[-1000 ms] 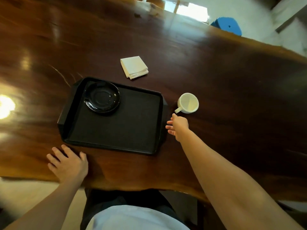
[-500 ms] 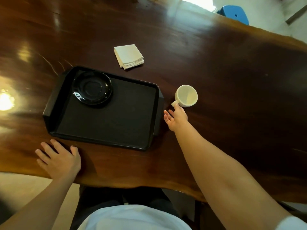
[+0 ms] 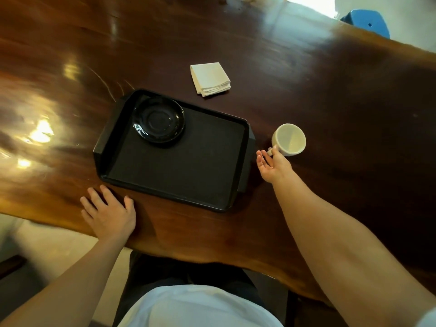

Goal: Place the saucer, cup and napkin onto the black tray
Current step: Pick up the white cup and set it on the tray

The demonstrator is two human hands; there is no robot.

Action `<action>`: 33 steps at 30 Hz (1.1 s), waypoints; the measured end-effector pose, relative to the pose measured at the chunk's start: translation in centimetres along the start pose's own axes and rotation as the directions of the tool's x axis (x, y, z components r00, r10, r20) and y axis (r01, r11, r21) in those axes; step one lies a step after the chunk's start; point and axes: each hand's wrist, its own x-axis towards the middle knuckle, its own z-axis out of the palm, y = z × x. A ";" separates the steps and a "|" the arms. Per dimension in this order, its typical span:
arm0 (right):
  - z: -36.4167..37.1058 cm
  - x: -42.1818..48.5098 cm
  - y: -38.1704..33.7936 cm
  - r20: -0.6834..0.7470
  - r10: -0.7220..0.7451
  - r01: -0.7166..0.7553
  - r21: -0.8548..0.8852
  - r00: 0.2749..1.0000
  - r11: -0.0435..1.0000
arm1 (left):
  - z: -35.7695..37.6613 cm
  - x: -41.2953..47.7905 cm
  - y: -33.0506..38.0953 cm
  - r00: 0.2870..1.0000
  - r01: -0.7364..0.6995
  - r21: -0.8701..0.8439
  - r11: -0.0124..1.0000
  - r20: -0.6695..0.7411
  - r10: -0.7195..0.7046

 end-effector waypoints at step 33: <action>5.9 -5.5 9.3 0.122 -0.106 0.134 -0.251 0.987 0.959 | -1.0 0.0 0.1 0.996 0.000 0.059 0.998 0.087 -0.005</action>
